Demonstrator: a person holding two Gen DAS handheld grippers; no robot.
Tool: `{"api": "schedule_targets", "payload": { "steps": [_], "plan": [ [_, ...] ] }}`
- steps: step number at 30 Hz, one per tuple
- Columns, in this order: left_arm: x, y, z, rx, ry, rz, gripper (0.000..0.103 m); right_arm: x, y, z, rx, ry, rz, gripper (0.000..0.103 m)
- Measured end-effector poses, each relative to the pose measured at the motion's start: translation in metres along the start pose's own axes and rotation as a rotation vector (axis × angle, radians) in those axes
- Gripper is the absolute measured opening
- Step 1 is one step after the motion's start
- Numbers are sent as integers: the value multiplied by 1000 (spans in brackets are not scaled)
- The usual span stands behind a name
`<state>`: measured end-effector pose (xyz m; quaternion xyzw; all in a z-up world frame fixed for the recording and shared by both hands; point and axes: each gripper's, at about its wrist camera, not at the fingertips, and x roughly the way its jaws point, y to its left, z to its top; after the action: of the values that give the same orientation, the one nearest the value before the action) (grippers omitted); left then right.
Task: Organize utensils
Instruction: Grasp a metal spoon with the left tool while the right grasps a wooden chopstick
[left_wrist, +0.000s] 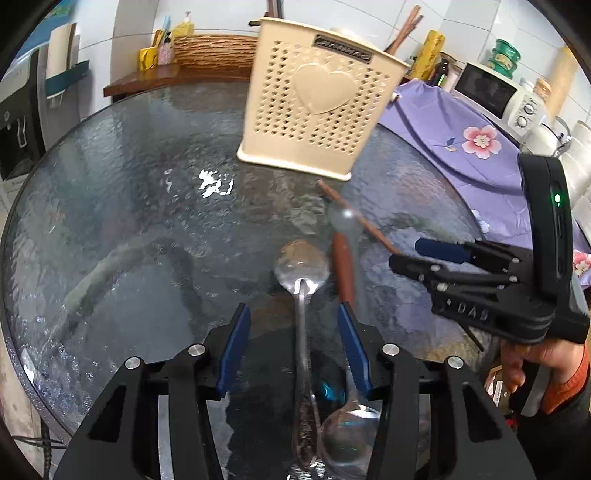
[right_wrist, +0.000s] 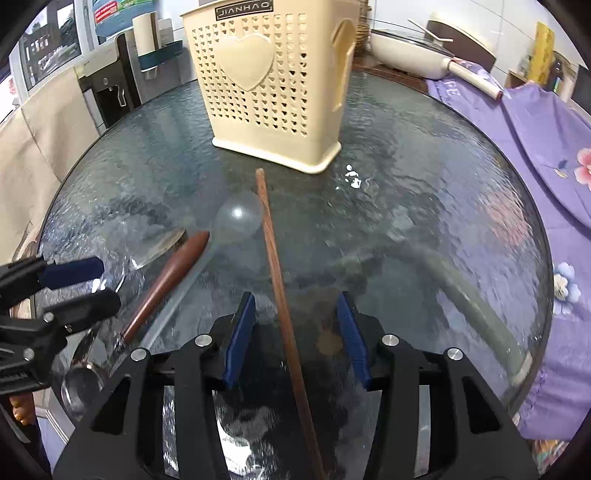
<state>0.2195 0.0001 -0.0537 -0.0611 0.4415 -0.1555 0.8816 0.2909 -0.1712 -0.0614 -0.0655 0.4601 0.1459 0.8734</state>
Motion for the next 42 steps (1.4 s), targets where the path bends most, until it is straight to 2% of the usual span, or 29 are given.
{"api": "schedule_targets", "payload": {
  "steps": [11, 21, 36, 39, 42],
  "plan": [
    [8, -3, 11, 48, 16, 32, 45, 23, 8, 35, -63, 18, 35, 40],
    [21, -18, 21, 116, 32, 55, 41, 31, 10, 47, -70, 20, 35, 40],
    [34, -15, 40, 94, 49, 20, 37, 45, 14, 71, -74, 31, 35, 40],
    [35, -15, 41, 98, 51, 21, 37, 49, 17, 77, -83, 29, 39, 37],
    [35, -16, 40, 108, 51, 29, 37, 51, 22, 81, -106, 27, 49, 23]
  ]
}}
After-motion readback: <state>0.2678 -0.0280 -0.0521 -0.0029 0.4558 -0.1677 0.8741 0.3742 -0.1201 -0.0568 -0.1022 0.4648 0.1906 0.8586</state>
